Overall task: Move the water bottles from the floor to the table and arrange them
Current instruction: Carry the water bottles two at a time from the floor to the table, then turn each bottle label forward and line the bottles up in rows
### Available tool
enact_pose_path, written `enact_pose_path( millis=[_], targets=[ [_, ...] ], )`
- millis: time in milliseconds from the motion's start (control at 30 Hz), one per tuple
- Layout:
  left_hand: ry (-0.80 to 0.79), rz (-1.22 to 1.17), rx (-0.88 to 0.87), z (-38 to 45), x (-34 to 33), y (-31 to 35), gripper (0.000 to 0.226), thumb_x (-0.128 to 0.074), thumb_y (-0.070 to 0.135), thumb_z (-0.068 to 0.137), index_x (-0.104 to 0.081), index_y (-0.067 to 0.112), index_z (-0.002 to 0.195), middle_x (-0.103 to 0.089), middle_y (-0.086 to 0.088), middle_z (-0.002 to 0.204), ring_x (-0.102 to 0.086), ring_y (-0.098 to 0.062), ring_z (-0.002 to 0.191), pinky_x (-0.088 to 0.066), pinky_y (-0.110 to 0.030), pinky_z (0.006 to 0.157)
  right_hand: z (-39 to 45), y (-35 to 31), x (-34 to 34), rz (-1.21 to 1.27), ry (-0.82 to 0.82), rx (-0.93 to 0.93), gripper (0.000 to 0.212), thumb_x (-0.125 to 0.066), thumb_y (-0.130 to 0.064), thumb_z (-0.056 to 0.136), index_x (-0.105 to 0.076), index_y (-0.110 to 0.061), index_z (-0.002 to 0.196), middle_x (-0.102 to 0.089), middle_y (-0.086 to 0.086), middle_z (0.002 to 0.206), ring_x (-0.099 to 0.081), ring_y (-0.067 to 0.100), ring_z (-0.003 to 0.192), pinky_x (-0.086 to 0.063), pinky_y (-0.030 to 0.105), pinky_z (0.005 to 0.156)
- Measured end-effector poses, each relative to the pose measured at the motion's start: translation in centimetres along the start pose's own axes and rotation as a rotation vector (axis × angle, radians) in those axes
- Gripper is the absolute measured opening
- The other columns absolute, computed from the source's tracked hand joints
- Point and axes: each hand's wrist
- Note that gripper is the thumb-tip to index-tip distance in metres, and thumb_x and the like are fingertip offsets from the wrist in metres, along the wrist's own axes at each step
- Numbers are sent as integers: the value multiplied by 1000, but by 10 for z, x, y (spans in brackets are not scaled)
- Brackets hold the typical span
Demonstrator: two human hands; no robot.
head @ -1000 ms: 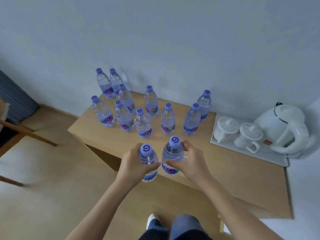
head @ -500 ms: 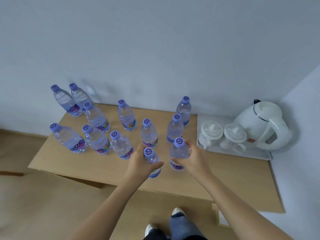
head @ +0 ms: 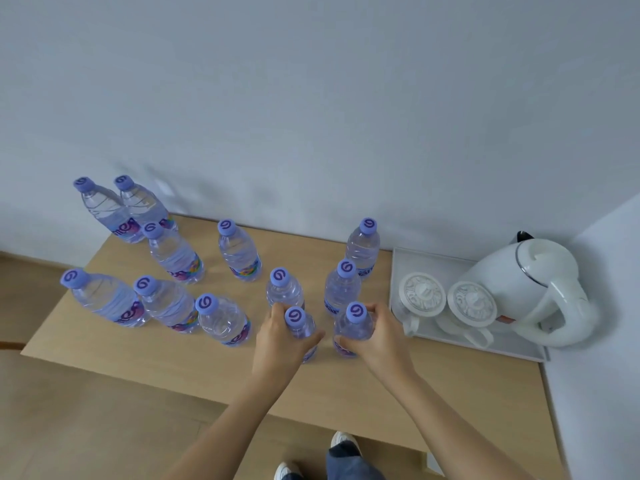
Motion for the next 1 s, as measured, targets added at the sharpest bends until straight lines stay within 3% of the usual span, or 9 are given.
enact_pose_path(
  millis=[233, 300, 433, 533, 633, 833, 867, 933, 1000],
  targets=[
    [14, -9, -53, -6, 1, -7, 54, -90, 27, 61, -40, 28, 82, -53, 6, 83, -53, -7, 76, -39, -16, 62, 7, 3, -1, -25, -34, 46, 51, -85, -26, 60, -46, -22, 92, -59, -7, 92, -62, 11, 88, -53, 31, 71],
    [-23, -19, -68, -6, 4, -8, 53, -89, 28, 62, -41, 30, 84, -53, 8, 85, -52, -6, 80, -39, -16, 65, 7, 1, 2, -38, -65, 66, 56, -88, -27, 59, -47, -23, 97, -58, -10, 94, -60, 13, 93, -50, 26, 73],
    [-85, -14, -50, -7, 13, -7, 54, -85, 40, 67, -49, 23, 104, -55, 10, 100, -52, -6, 91, -38, -15, 74, 0, -16, 11, -75, -75, 177, 85, -85, -53, 60, -45, -27, 131, -52, -16, 116, -51, 4, 107, -41, 22, 86],
    [-77, -49, -8, -9, 24, -4, 76, -78, 50, 71, -41, 20, 130, -48, 13, 125, -44, -2, 115, -35, -19, 92, -2, -45, 11, -163, -11, 348, 61, -77, -43, 78, -53, -21, 130, -52, -15, 118, -51, 4, 107, -35, 14, 82],
    [-51, -61, -21, -12, 37, 1, 75, -70, 58, 75, -38, 24, 134, -45, 15, 132, -41, -1, 124, -37, -24, 100, 6, -77, -2, -253, -83, 447, 43, -66, -36, 90, -56, -19, 129, -55, -11, 127, -55, 9, 113, -34, 12, 80],
    [31, -31, -44, -13, 65, 7, 53, -64, 38, 88, -40, 21, 133, -47, 15, 128, -43, 2, 122, -43, -29, 102, 41, -120, -44, -290, -296, 357, 64, -67, -41, 88, -44, -11, 139, -51, 3, 135, -49, 20, 125, -36, 22, 91],
    [41, -26, -38, -14, 69, 7, 52, -63, 34, 89, -40, 20, 134, -45, 14, 128, -43, 0, 122, -43, -31, 103, 49, -122, -50, -318, -333, 319, 60, -70, -41, 85, -49, -12, 133, -54, 4, 126, -52, 21, 117, -40, 25, 88],
    [56, -8, -36, -16, 76, 7, 52, -62, 32, 91, -39, 20, 135, -44, 14, 131, -44, -2, 122, -42, -30, 103, 62, -122, -60, -350, -347, 288, 32, -77, -38, 77, -54, -20, 91, -55, -2, 88, -54, 17, 80, -40, 24, 65],
    [72, -2, -37, -19, 81, 5, 50, -61, 31, 91, -40, 19, 135, -45, 13, 132, -44, -4, 122, -41, -25, 101, 68, -119, -66, -347, -376, 260, 39, -79, -29, 72, -40, -22, 71, -45, -8, 68, -40, 8, 59, -30, 21, 52]
  ],
)
Point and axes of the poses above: each hand's wrist, its own z-axis towards the middle knuckle, its own x-axis out of the back of the hand, y = z × x
